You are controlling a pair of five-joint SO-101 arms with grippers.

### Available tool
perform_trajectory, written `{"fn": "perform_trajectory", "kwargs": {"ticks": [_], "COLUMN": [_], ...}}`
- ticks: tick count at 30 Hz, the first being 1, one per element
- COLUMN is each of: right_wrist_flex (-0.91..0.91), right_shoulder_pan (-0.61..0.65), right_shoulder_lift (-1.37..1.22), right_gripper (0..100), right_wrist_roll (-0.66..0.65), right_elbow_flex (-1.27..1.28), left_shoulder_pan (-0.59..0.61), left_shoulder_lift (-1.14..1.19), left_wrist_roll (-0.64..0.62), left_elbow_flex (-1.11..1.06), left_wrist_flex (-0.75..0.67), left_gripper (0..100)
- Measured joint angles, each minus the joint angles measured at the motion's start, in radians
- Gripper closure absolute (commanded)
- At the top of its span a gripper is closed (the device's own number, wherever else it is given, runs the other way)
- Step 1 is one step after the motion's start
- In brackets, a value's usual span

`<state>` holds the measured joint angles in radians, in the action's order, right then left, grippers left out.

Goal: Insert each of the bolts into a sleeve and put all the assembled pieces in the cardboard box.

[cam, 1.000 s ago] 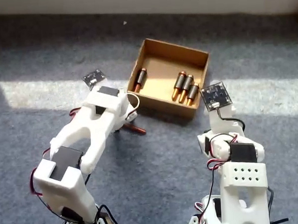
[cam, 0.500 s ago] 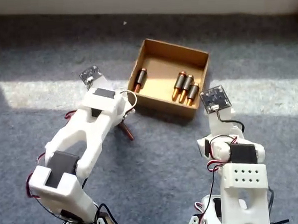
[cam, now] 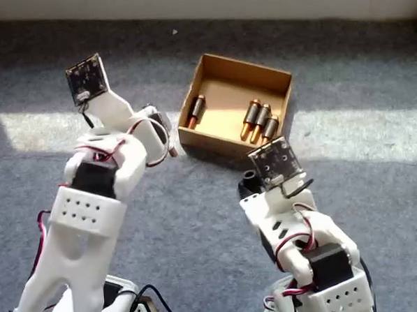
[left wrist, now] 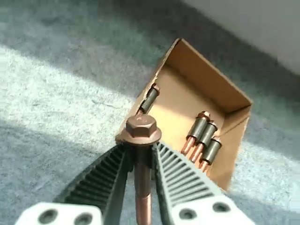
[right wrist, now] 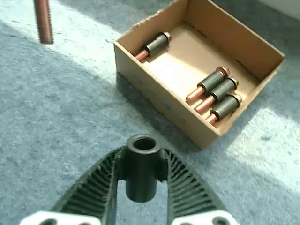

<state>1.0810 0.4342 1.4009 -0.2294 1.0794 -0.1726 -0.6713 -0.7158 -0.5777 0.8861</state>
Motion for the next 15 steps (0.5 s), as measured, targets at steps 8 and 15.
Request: {"fn": "perform_trajectory", "kwargs": {"ticks": [8, 15], "right_wrist_flex": [-0.273, -0.365], "right_shoulder_pan": [0.160, 0.210], "right_shoulder_lift": [0.071, 0.110], "right_gripper": [99.2, 99.2], "right_wrist_roll": [0.000, 0.000], "right_elbow_flex": [0.175, 0.199], "left_shoulder_pan": [-0.005, -0.127], "left_shoulder_lift": [-0.253, -0.439], "left_wrist_roll": [0.015, 0.043], "left_elbow_flex": [0.000, -0.063], "left_wrist_flex": [-0.008, -0.021], "left_gripper": [100, 100]}}
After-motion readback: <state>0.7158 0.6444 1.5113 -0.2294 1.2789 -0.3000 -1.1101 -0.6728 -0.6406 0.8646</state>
